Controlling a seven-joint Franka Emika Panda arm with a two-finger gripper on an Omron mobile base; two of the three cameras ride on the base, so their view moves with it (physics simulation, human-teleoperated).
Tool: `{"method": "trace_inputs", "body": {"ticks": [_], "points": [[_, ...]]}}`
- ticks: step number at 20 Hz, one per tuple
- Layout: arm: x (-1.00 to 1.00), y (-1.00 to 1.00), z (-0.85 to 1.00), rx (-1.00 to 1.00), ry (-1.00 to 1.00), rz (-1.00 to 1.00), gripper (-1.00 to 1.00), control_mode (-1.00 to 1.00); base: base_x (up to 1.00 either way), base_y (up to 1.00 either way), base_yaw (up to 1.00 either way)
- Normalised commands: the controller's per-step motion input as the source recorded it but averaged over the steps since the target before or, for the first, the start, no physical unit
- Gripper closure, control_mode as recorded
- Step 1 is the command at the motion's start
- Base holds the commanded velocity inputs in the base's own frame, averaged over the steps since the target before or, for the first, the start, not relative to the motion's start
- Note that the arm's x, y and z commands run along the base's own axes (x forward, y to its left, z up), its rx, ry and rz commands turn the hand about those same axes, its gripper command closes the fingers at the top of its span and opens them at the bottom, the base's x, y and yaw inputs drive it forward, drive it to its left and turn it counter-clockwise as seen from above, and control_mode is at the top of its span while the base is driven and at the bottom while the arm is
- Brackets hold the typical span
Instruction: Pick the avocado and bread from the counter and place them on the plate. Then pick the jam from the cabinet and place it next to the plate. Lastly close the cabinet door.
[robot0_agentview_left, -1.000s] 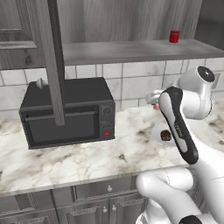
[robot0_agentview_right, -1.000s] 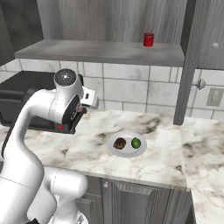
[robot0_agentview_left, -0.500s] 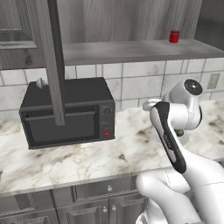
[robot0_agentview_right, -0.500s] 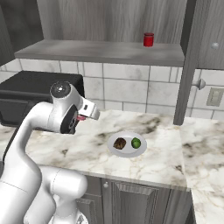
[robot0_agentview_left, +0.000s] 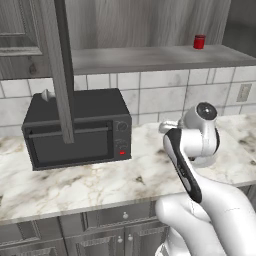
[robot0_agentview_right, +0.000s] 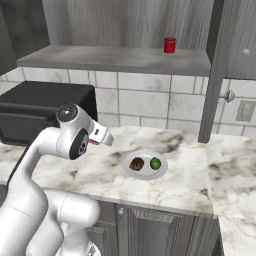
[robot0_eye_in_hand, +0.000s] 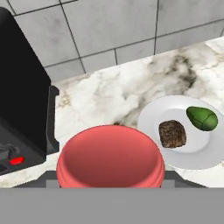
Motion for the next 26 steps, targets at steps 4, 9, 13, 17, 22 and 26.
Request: {"method": "trace_inputs", "body": {"ticks": [4, 9, 13, 17, 22, 26], "points": [[0.24, -0.01, -0.32, 0.00, 0.16, -0.06, 1.00, -1.00, 0.00, 0.00, 0.00], [0.26, -0.05, -0.30, -0.01, 0.14, 0.00, 1.00, -1.00, 0.00, 0.00, 0.00], [0.30, -0.03, -0.32, -0.04, 0.07, 0.00, 1.00, -1.00, 0.00, 0.00, 0.00], [0.29, -0.01, -0.32, -0.08, 0.00, 0.00, 1.00, -1.00, 0.00, 0.00, 0.00], [0.28, 0.00, -0.33, -0.04, 0.00, 0.00, 1.00, -1.00, 0.00, 0.00, 0.00], [0.25, 0.00, -0.29, 0.00, 0.00, 0.00, 1.00, -1.00, 0.00, 0.00, 0.00]]}}
